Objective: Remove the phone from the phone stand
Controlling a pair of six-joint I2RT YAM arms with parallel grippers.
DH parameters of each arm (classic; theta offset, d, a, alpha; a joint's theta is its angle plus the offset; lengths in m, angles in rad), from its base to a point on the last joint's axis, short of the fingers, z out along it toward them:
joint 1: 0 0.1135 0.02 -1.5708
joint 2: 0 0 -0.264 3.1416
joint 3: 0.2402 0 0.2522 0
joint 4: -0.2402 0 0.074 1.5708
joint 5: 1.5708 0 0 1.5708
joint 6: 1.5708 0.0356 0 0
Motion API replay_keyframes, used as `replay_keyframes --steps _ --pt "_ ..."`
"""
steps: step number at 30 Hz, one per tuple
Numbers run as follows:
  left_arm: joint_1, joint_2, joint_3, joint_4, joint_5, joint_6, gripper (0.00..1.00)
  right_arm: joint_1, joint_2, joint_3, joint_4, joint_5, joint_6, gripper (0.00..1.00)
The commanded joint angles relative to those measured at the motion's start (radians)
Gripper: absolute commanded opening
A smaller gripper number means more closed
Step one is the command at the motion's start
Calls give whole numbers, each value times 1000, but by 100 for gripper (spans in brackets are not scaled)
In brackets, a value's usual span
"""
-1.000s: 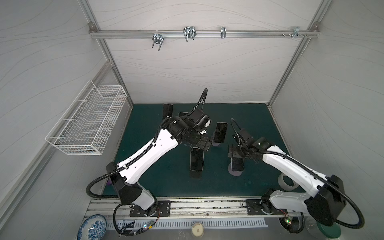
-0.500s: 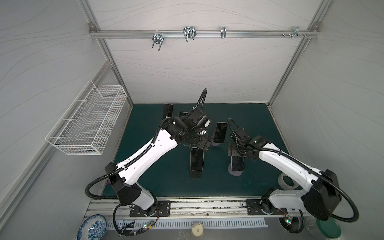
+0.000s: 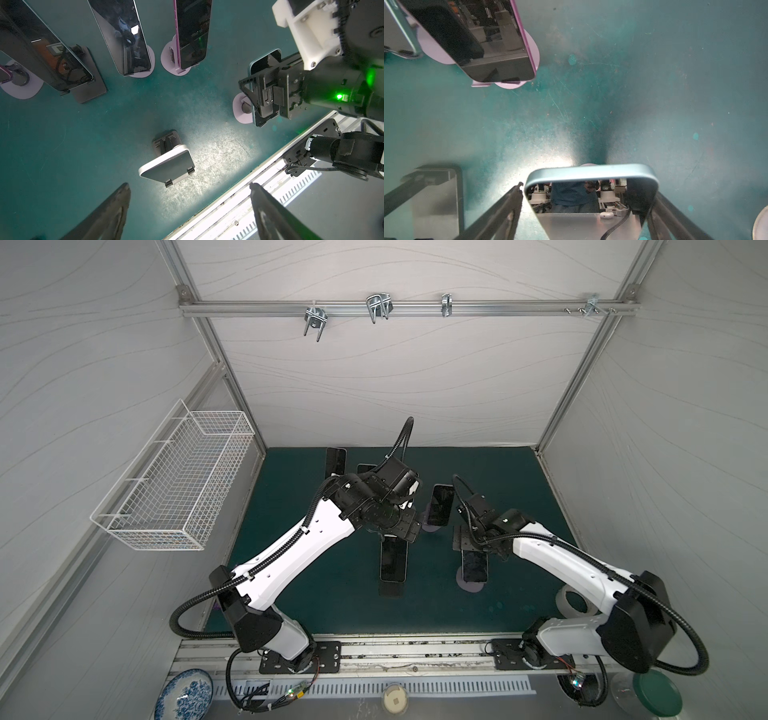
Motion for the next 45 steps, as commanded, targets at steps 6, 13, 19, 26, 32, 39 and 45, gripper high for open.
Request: replay_keyframes --steps 6,13,19,26,32,39,45 --pt "-5 -28 -1 5 -12 -4 91 6 7 11 -1 9 6 91" --pt "-5 -27 -7 17 -4 -7 91 6 19 11 -17 26 6 90" --pt "-5 -25 -22 41 5 -23 91 7 17 12 -47 42 18 90" --pt "-5 -14 -30 48 4 -35 91 7 -3 -16 -47 34 31 90" --pt "-6 -21 -30 42 -13 -25 91 8 2 -28 -36 28 17 88" --pt "-5 -16 -30 44 -11 -23 91 7 -3 -39 -15 15 17 85" --pt "-5 -8 -19 49 -1 -28 91 5 -3 -42 1 10 9 83"
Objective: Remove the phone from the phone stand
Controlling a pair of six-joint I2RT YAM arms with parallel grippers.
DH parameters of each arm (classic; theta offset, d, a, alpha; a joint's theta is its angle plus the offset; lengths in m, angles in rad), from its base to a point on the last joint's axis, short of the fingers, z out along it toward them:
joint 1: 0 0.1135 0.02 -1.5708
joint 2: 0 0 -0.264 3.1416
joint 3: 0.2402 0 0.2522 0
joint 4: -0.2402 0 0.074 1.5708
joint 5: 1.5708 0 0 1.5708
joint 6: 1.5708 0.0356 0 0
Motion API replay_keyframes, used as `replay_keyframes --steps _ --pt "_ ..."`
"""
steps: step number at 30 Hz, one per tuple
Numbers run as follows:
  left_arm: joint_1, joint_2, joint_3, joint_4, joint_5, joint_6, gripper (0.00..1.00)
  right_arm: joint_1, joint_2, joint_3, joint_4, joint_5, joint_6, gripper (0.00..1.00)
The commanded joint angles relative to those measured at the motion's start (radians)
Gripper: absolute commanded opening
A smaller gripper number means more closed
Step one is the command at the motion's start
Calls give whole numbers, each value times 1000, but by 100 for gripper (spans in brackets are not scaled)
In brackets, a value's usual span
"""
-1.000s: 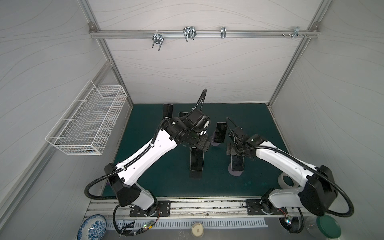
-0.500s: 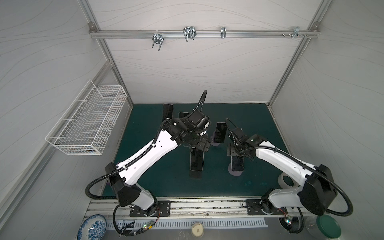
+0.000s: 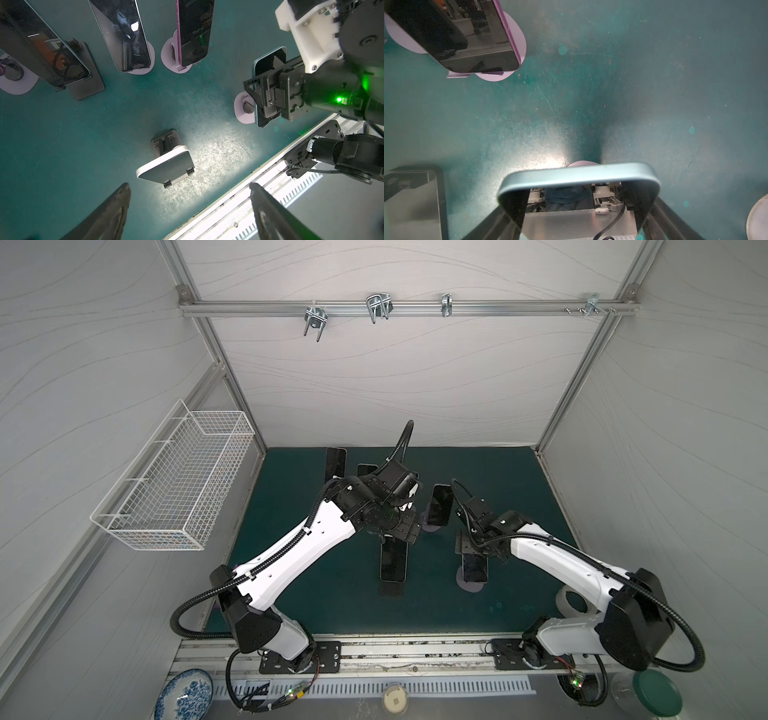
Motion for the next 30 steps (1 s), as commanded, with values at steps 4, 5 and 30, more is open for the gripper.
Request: replay_keyframes --steps 4,5,30 --pt "-5 -3 14 23 -4 -8 91 3 -10 -16 9 -12 4 82" --pt "-5 -3 11 22 -4 -8 91 4 -9 -18 11 -14 5 82" --pt "-5 -8 24 26 -2 -5 91 1 -38 -29 16 -42 -3 68"
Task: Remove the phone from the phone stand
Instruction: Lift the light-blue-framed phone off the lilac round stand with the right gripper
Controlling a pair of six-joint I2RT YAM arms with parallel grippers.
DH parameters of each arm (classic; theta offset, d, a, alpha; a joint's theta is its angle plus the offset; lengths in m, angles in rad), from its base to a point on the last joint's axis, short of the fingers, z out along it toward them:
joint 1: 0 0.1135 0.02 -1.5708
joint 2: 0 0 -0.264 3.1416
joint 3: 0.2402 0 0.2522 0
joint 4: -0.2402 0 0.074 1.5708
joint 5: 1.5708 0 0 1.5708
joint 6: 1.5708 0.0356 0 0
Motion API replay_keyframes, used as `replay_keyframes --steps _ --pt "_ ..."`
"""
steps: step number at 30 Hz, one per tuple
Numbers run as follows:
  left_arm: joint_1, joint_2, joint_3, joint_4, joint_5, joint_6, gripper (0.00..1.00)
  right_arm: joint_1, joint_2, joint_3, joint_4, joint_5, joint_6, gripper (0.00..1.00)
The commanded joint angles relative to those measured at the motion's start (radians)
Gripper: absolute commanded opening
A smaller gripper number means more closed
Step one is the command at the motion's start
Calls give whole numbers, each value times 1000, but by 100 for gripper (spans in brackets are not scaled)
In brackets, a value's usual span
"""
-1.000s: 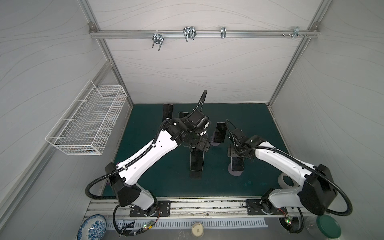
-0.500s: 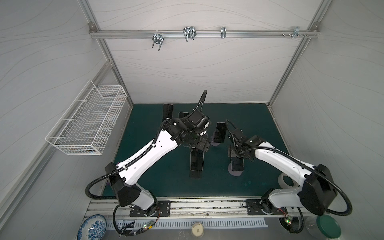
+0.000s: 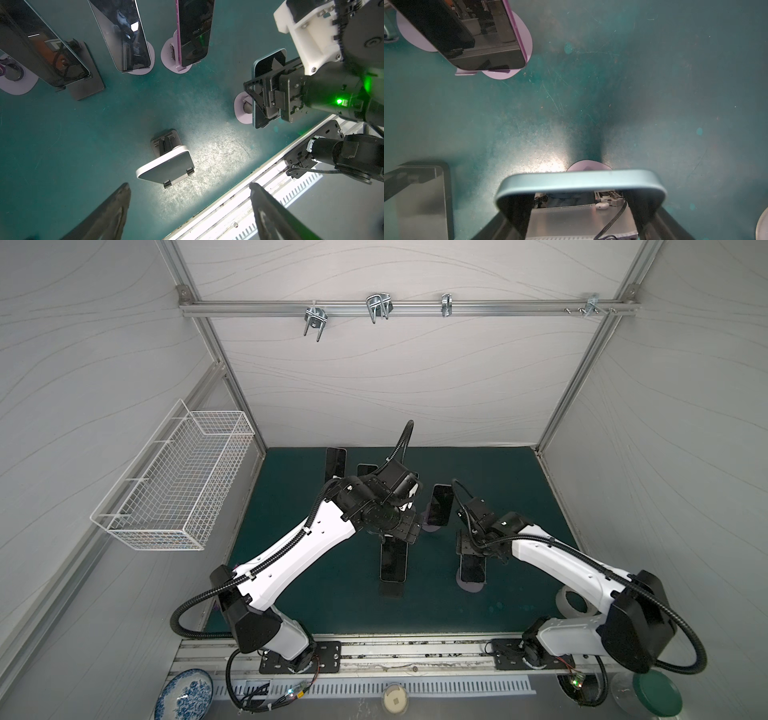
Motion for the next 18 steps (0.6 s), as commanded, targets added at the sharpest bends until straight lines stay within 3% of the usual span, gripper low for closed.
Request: replay_keyframes --steps 1,18 --pt "-6 -7 24 26 -2 -6 91 1 -25 -14 -2 -18 3 68" --pt "-5 7 78 22 -10 -9 91 -1 -57 24 -38 -4 -54 57"
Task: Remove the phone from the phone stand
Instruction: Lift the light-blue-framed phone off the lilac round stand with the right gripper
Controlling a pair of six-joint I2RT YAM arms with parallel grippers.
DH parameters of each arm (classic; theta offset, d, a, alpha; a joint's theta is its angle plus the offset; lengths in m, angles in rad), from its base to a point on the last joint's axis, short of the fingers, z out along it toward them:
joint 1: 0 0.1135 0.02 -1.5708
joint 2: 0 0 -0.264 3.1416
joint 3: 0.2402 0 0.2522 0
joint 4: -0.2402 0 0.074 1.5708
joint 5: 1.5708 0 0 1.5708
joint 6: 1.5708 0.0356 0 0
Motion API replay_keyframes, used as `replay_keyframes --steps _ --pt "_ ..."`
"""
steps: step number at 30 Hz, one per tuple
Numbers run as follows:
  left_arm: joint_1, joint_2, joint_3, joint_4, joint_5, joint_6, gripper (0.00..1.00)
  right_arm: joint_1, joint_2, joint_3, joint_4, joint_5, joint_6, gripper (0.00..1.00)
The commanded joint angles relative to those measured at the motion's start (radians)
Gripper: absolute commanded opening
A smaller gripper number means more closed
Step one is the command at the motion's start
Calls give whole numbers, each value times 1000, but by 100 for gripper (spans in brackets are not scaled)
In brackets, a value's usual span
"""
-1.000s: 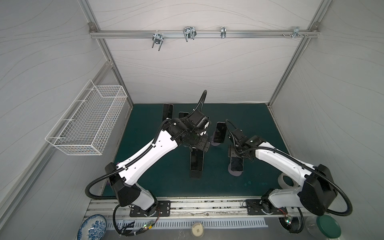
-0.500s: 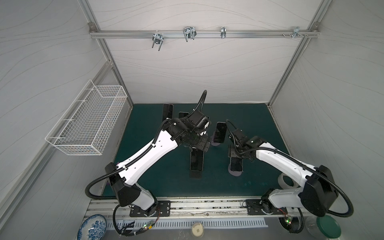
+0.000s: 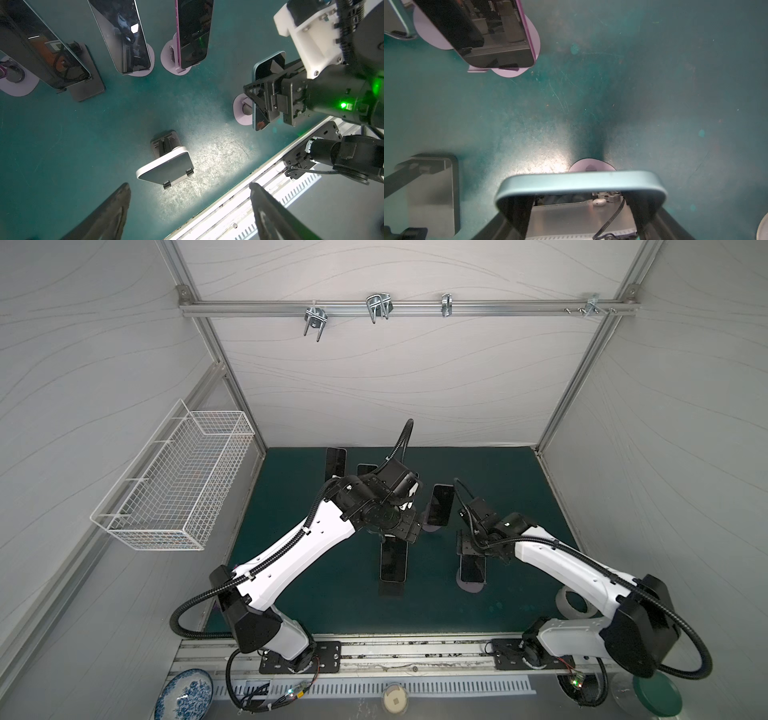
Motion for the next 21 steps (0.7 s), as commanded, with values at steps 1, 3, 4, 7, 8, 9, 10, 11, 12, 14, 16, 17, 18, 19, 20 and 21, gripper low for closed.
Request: replay_keyframes --steps 1,3,4,7,8,9,10,11,12,14,16,17,18,19,20,21 --pt "-5 8 63 23 -10 -9 91 -2 -29 31 -43 15 -27 56" --pt "-6 12 69 22 -11 -6 91 -2 -32 45 -54 22 -40 55" --pt "-5 13 74 23 -11 -6 91 -3 -33 49 -58 21 -46 55" --pt "-5 20 81 24 -11 -3 91 -6 -39 63 -69 19 -67 53" --pt "-5 20 85 23 -11 -2 91 -5 -40 70 -76 19 -70 53" --pt "-5 22 88 22 -11 -2 91 -7 -41 77 -84 18 -73 53" --pt "-5 25 92 22 -12 0 91 -6 -43 83 -91 14 -79 52" --pt "-5 27 94 22 -14 0 91 -8 -46 88 -93 10 -83 51" --pt "-5 28 98 22 -16 2 91 -9 -48 95 -98 6 -88 50" --pt "-5 33 108 21 -19 5 91 -12 -53 110 -105 0 -100 48" --pt "-6 39 119 22 -21 5 91 -17 -57 130 -111 -6 -116 46" --pt "-5 44 123 23 -21 4 91 -19 -57 142 -117 -6 -120 46" --pt "-6 48 130 23 -19 2 90 -25 -58 154 -121 -7 -129 45" --pt "-5 54 136 26 -18 -1 91 -30 -57 167 -125 -10 -136 44" --pt "-5 59 144 29 -18 -2 91 -36 -54 180 -131 -11 -143 44" --pt "-5 65 150 32 -16 -4 91 -43 -53 194 -138 -14 -150 44"
